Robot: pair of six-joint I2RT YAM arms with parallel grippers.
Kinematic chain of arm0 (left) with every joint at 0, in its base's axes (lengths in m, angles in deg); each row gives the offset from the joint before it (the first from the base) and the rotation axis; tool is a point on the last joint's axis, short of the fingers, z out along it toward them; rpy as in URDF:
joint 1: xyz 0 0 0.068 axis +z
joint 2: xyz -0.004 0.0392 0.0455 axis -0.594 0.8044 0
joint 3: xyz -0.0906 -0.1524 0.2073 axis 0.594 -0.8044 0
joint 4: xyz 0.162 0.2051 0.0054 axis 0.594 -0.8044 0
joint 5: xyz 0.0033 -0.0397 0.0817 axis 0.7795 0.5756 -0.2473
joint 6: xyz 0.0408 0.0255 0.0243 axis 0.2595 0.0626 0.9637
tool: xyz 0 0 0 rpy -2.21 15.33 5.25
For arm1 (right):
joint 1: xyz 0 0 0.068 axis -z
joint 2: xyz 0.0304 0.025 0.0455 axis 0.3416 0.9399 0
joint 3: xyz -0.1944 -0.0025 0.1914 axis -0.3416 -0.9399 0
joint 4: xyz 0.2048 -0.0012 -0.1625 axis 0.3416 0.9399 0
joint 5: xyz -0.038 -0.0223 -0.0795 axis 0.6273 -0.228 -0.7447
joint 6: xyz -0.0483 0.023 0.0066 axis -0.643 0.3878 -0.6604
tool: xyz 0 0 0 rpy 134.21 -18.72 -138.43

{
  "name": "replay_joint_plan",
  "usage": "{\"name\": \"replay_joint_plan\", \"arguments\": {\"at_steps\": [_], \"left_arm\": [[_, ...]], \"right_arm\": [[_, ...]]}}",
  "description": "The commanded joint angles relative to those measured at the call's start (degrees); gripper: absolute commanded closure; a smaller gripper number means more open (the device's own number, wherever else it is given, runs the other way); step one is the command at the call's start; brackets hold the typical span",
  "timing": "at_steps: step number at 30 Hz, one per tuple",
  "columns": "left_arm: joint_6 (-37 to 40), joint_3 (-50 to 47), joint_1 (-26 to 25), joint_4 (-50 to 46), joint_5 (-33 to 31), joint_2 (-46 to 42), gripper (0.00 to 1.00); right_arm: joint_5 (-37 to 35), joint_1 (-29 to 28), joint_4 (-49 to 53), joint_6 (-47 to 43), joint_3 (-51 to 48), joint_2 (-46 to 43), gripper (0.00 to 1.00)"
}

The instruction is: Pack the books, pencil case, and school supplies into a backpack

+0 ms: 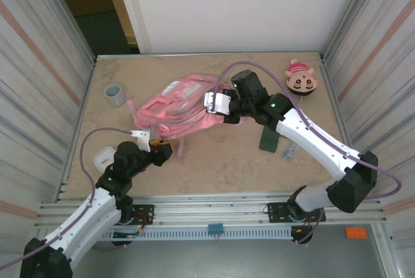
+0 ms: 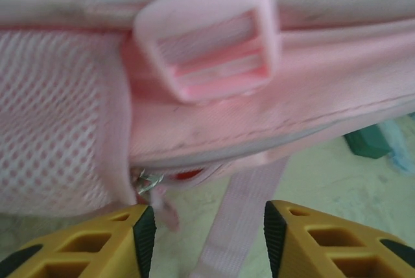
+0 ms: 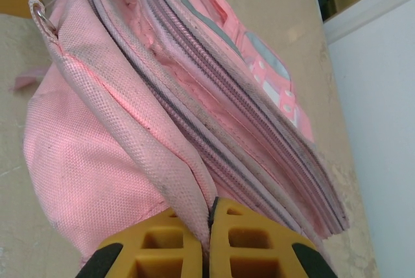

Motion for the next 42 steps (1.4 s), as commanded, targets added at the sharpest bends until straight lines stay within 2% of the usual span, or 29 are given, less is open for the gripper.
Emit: {"name": "replay_joint_plan", "arguments": {"at_steps": [1, 4, 8, 10, 11, 15, 18, 22, 32, 42], "left_arm": [[-1.0, -1.7, 0.0, 3.3, -4.1, 2.3, 0.48], [-0.8, -2.4, 0.0, 5.4, -5.1, 4.4, 0.38], [2.4, -3.3, 0.1, 10.9, -5.2, 7.0, 0.4], [4.5, -3.2, 0.1, 12.9, -5.1, 7.8, 0.47], [5.4, -3.2, 0.1, 13.9, -4.4, 8.1, 0.54], [7.9, -2.6, 0.1, 15.1, 0.3, 8.0, 0.7], [8.1, -2.6, 0.1, 15.0, 2.6, 7.0, 0.88], [9.4, -1.8, 0.1, 14.6, 8.3, 4.8, 0.99], [10.2, 4.3, -1.4, 12.9, 19.1, 3.5, 1.0], [11.1, 18.9, -12.0, 11.2, 24.7, 16.2, 0.97]], "right_arm": [[1.3, -0.7, -6.3, 2.6, 4.5, -0.9, 1.0], [1.3, -0.9, -6.0, 2.4, 4.8, -1.0, 1.0], [1.7, -1.1, -5.8, 2.4, 4.8, -1.5, 1.0], [1.8, -1.1, -5.9, 2.3, 4.8, -1.8, 1.0], [1.8, -1.2, -5.9, 2.4, 4.8, -2.0, 1.0], [0.4, -1.3, -6.3, 3.1, 4.1, -2.3, 1.0], [-3.0, -2.2, -8.0, 3.1, 2.1, -2.3, 1.0], [-5.8, -2.5, -9.6, 5.1, 0.6, -2.1, 1.0], [-7.9, -4.1, -13.7, 11.2, -4.2, -3.3, 1.0], [-7.3, -5.5, -19.4, 17.6, -11.8, -4.7, 1.0]]}}
